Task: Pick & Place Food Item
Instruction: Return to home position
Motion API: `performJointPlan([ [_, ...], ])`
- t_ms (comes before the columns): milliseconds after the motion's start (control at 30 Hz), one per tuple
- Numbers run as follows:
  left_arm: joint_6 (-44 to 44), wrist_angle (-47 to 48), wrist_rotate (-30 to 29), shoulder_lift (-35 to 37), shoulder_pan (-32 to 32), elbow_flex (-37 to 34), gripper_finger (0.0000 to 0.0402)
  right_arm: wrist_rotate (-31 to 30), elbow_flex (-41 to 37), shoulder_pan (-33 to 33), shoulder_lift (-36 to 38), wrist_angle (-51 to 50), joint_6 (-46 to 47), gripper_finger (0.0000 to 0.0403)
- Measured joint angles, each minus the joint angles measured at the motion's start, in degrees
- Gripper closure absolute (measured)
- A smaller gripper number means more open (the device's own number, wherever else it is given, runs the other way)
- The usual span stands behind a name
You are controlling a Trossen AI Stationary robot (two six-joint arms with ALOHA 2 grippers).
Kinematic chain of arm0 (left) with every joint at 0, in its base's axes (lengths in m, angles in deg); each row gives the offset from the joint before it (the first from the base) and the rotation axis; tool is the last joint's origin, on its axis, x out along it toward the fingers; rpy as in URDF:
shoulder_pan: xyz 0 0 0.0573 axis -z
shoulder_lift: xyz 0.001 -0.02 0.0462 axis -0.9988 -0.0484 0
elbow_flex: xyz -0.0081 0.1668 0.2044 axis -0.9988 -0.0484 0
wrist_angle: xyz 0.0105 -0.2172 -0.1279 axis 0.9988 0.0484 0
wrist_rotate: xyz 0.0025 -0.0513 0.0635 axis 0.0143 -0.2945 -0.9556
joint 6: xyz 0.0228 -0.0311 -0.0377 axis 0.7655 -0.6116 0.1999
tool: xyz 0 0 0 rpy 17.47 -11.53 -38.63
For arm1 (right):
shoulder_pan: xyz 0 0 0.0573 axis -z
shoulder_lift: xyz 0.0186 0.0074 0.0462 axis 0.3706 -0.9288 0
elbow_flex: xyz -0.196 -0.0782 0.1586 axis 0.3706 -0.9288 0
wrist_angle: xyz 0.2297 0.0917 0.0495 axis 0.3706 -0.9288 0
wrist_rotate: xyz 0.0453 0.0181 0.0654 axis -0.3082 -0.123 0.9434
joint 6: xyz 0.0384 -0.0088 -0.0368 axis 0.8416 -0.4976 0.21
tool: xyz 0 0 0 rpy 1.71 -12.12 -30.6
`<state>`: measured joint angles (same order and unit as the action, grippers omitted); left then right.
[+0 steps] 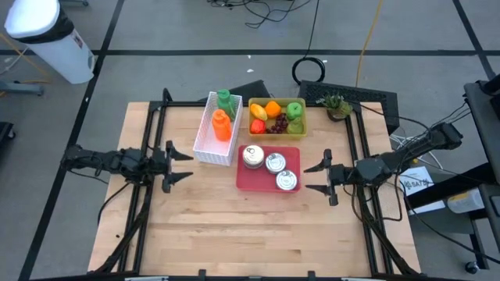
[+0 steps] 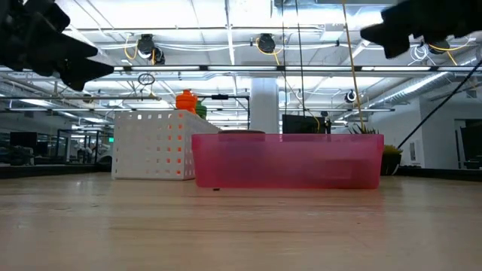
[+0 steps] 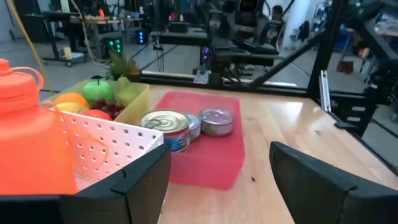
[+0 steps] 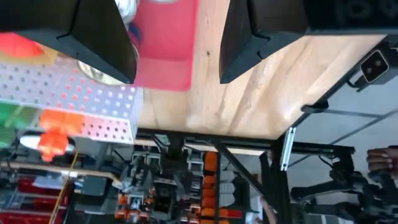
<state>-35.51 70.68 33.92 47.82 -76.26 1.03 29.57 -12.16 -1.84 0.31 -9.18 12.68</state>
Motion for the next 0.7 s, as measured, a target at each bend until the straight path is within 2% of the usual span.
performJointPlan([
  [100, 0.0, -0.1, 1.6, 1.6, 0.0, -0.8, 0.0123, -1.3, -4.2, 0.4, 4.1, 1.1, 1.1, 0.0188],
  [300, 0.4, -0.2, 5.5, 2.1, 0.0, -0.9, 0.0123, -1.4, -15.5, 2.8, 11.0, 15.5, -0.5, 0.0188],
  [400, 0.2, -0.1, 6.0, 2.1, 0.0, -0.9, 0.0123, -1.3, -18.6, 4.5, 14.2, 17.0, 0.7, 0.0188],
  [567, 0.2, -0.1, 6.0, 2.1, 0.0, -0.9, 0.0123, -1.6, -19.8, 6.4, 20.6, 8.3, 1.0, 0.0188],
  [700, 0.1, -0.1, 6.1, 2.1, 0.0, -0.9, 0.0123, -1.7, -19.8, 8.4, 29.1, 2.8, -2.0, 0.0188],
])
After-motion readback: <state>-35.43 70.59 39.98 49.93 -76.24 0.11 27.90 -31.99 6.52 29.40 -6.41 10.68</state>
